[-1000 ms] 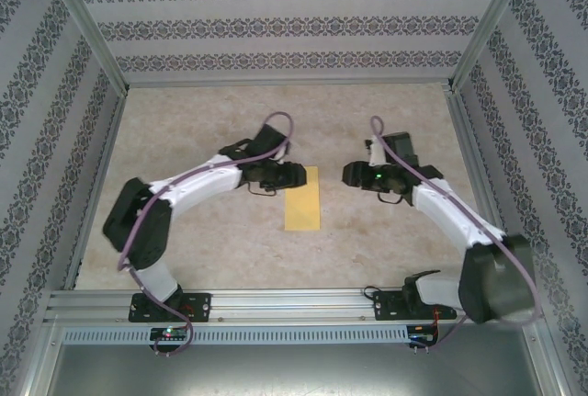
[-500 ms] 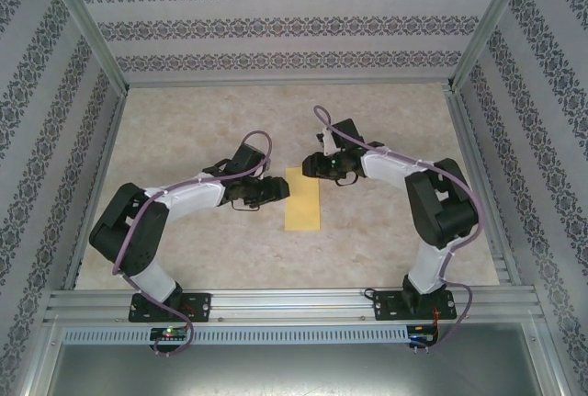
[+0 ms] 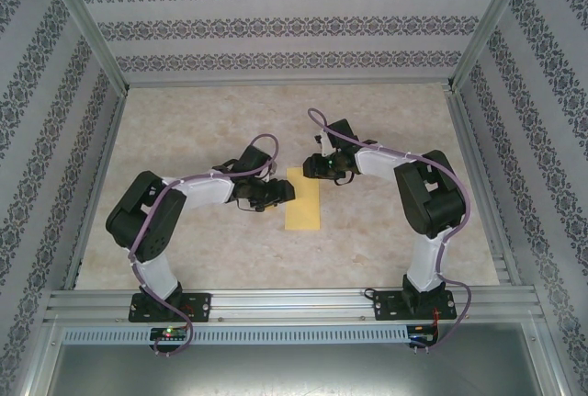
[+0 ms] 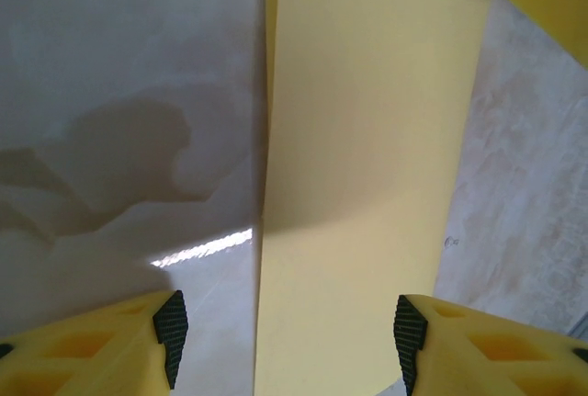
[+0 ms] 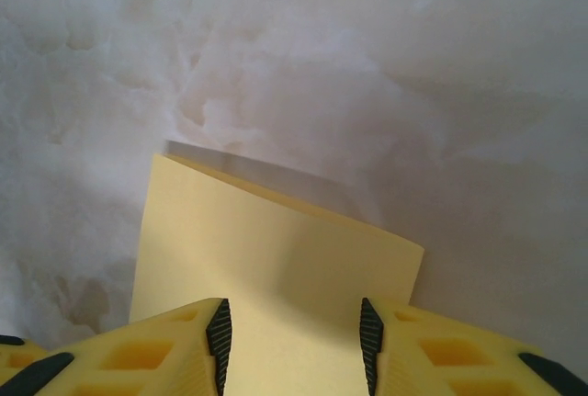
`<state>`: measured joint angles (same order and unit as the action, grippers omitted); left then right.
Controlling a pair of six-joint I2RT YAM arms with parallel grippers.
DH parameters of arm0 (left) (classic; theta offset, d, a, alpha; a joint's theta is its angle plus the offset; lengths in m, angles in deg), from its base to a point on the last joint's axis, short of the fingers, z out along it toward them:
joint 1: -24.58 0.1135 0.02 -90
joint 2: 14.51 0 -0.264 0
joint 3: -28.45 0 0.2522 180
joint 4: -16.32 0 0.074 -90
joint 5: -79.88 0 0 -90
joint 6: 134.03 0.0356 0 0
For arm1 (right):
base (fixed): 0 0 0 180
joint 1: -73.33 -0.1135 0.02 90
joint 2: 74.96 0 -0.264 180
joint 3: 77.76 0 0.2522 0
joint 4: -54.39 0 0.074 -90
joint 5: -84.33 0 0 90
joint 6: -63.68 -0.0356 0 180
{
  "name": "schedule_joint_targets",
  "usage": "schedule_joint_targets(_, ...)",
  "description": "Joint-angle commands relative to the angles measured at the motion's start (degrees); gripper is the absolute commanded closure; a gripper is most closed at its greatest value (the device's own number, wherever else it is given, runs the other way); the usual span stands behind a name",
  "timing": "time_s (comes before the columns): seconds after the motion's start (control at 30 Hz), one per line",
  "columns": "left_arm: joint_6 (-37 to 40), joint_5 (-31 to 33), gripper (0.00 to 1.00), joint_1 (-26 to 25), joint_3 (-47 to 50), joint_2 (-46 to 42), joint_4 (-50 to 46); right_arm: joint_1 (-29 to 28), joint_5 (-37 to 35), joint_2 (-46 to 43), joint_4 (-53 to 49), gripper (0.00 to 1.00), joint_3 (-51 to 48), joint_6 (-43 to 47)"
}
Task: Fold a paper plane with a square sheet of paper (fold left side to right side)
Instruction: Third fold the triangle at the center of the table.
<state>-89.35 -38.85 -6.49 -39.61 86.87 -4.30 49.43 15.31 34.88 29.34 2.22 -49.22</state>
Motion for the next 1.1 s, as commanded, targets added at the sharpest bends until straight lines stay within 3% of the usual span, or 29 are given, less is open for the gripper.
schedule_joint_targets(0.0,-1.16,-2.63,0.36,-0.55,-1.55,1.67,2.83,-0.45,-1.44,1.33,-0.57,0.57,-0.71,1.89)
schedule_joint_targets(0.33,-1.47,-3.56,0.39,-1.41,-2.82,3.19,2.73,-0.45,-1.9,2.73,-1.05,0.61,-0.56,2.77)
schedule_joint_targets(0.67,-1.81,-2.56,0.5,-1.8,-2.6,2.18,2.52,-0.46,-1.99,2.74,-1.05,0.62,-0.64,2.86)
schedule_joint_targets(0.9,-2.14,-0.52,0.67,-2.32,-1.76,0.26,0.4,-0.29,-2.89,1.31,-0.03,0.58,-0.86,3.28)
schedule_joint_targets(1.07,-3.14,-0.07,0.86,-2.5,-0.87,-0.79,0.39,-0.25,-3.46,-0.74,1.11,0.51,-0.83,4.3)
